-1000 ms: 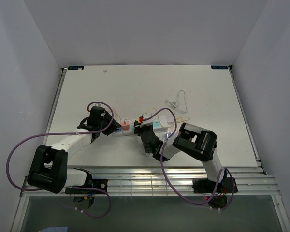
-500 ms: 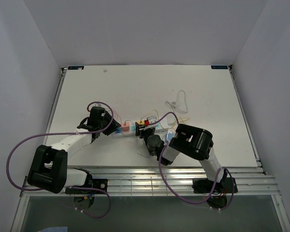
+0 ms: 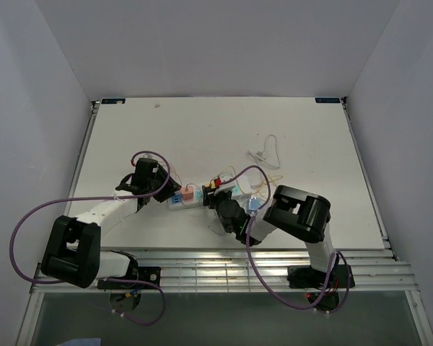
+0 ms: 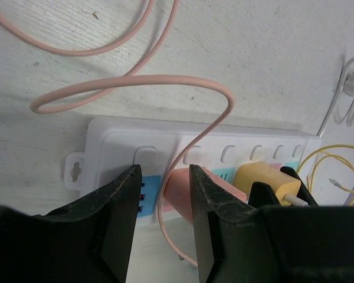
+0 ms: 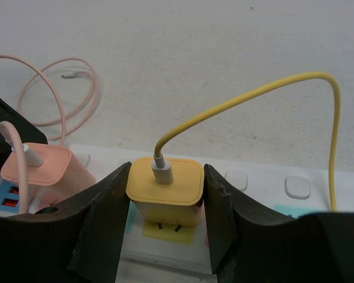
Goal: Insert the plug
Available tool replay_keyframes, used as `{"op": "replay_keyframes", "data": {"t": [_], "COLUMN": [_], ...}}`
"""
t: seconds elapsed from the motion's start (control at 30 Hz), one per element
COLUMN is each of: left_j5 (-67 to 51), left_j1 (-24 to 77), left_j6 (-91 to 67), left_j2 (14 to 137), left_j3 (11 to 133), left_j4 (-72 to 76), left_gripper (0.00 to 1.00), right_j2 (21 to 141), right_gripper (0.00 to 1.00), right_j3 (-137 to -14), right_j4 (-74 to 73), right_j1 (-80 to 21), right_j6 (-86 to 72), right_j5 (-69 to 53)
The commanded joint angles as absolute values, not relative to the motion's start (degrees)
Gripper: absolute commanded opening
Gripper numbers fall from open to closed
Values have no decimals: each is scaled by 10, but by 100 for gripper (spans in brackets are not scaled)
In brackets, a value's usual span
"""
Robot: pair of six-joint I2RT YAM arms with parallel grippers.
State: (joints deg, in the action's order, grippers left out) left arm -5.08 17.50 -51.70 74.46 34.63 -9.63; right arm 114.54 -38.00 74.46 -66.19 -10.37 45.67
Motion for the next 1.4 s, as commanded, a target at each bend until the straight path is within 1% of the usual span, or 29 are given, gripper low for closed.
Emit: {"op": "replay_keyframes", "data": {"t": [0.0, 0.07, 0.13, 0.17, 0.2, 0.37, 0.53, 0.67, 0.7, 0.77, 0.8, 0.83, 0.87, 0.93, 1.0, 1.07, 1.17, 1.2, 1.37], "left_j5": [-49, -47, -42, -41, -40, -32, -25, -26, -26, -25, -25, -25, -25, -22, -21, -18, -24, -27, -68], "left_j1": [183, 183, 184, 184, 183, 183, 183, 183, 183, 183, 183, 183, 184, 183, 183, 183, 183, 183, 184], "left_j6": [-506, -505, -504, -504, -502, -497, -495, -491, -488, -483, -479, -477, -474, -468, -463, -461, -453, -449, -425], "left_j2": [741, 738, 735, 733, 730, 716, 701, 692, 688, 684, 679, 675, 672, 665, 657, 645, 627, 622, 605], "left_j3": [359, 370, 377, 381, 388, 411, 424, 439, 443, 455, 460, 466, 476, 488, 500, 511, 520, 525, 532], "left_j4": [-142, -145, -150, -153, -154, -169, -175, -183, -185, -191, -193, -199, -201, -210, -213, -221, -230, -231, -237], "left_gripper": [51, 51, 52, 52, 52, 57, 61, 71, 79, 88, 95, 98, 98, 98, 98, 98, 98, 98, 98], "right_j2": [1157, 1149, 1144, 1137, 1132, 1090, 1044, 1001, 993, 970, 962, 954, 937, 919, 893, 869, 827, 813, 701], "right_gripper": [48, 53, 56, 60, 62, 73, 80, 85, 86, 91, 93, 98, 98, 93, 91, 90, 90, 90, 90], "right_j3": [-366, -391, -406, -412, -425, -459, -475, -489, -491, -502, -505, -506, -508, -512, -519, -524, -529, -520, -462], "right_j4": [555, 535, 530, 528, 523, 487, 428, 371, 360, 314, 300, 286, 261, 233, 186, 153, 62, 23, -75], "right_j1": [-684, -684, -684, -684, -684, -684, -683, -684, -683, -683, -683, -684, -683, -683, -684, -683, -683, -684, -675], "right_j6": [-127, -114, -98, -89, -83, -60, -75, -91, -95, -112, -117, -128, -133, -144, -158, -175, -207, -231, -306], "right_j5": [431, 449, 467, 481, 487, 511, 517, 520, 520, 517, 516, 512, 505, 494, 473, 449, 432, 431, 412]}}
